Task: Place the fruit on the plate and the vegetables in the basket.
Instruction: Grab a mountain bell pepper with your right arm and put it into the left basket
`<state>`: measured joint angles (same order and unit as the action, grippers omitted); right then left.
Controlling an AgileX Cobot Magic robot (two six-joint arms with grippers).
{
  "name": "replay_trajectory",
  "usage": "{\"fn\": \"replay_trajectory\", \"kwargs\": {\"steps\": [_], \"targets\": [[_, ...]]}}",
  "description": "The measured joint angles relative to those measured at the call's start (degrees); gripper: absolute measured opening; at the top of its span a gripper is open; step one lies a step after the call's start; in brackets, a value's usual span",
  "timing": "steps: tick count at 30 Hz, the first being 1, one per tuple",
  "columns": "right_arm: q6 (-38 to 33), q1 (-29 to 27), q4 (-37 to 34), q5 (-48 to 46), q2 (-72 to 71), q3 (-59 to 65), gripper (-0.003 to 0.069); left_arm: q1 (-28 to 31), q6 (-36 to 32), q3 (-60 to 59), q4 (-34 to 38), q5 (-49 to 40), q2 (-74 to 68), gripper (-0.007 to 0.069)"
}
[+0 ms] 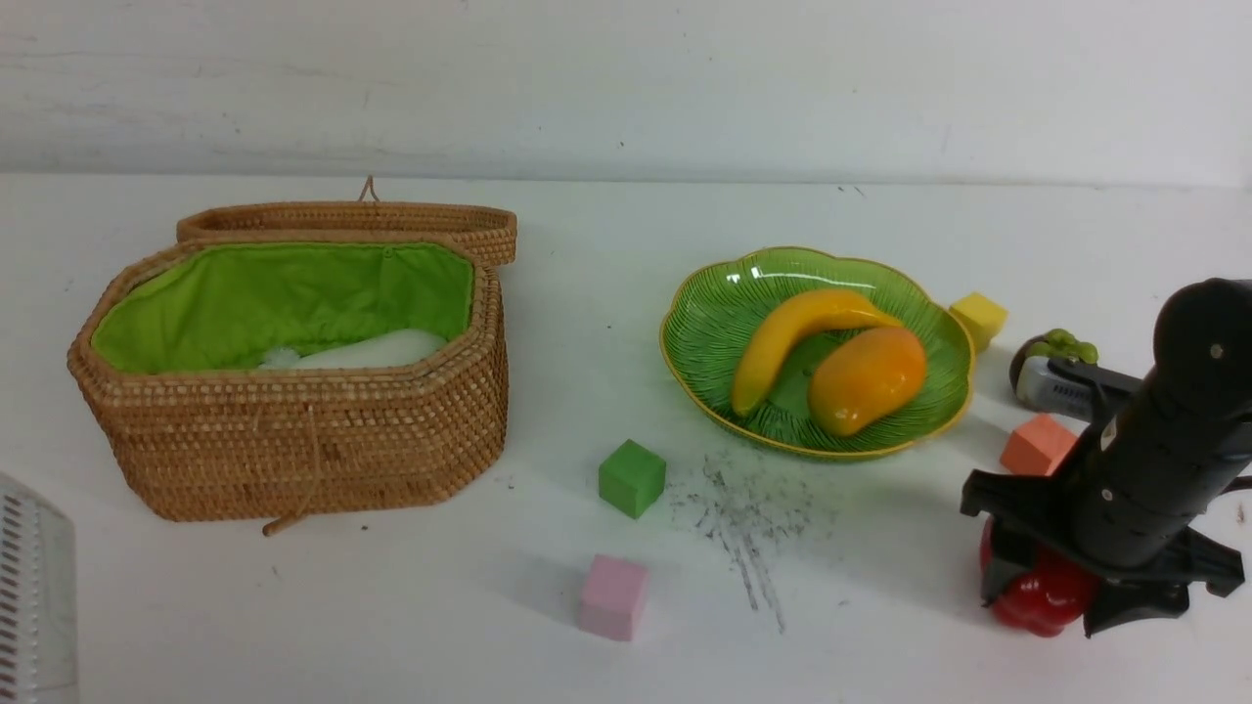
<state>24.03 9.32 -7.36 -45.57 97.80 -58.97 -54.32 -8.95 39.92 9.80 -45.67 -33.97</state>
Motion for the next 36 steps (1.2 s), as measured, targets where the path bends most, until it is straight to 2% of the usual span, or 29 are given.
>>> {"fn": "replay_trajectory", "kwargs": {"steps": [12, 21, 23, 27, 31, 35, 36], "targets": [[-1.16, 0.0, 0.0, -2.04, -1.56, 0.0, 0.0527, 0.0, 0.0, 0.0, 0.61, 0.0, 0.0, 0.0036], [-1.4, 0.0, 0.22, -6.51, -9.57, 0.0, 0.0527, 0.0, -0.05, 0.0, 0.63, 0.0, 0.0, 0.0039], [-2.2, 0.57, 0.11, -7.26, -12.23, 0.0, 0.0526, 0.0, 1.97, 0.0, -0.38, 0.42, 0.0, 0.0039], [-5.32, 4.89, -1.52, -9.3, -15.83, -2.55, 0.0526, 0.0, 12.01, 0.06, -8.86, 2.17, 0.0, 0.0039], [-9.67, 14.55, -4.13, -9.58, -15.51, -12.17, 0.0526, 0.0, 29.57, 1.34, -24.0, 1.2, 0.0, 0.0039], [-13.58, 24.35, -4.95, -8.42, -10.54, -25.06, 0.0526, -0.12, 44.51, 2.86, -37.66, -3.88, 0.0, 0.0039], [-14.41, 25.57, -5.1, -8.09, -9.33, -28.06, 0.0526, -0.08, 46.83, 3.03, -39.15, -5.14, 0.06, 0.0039]]}}
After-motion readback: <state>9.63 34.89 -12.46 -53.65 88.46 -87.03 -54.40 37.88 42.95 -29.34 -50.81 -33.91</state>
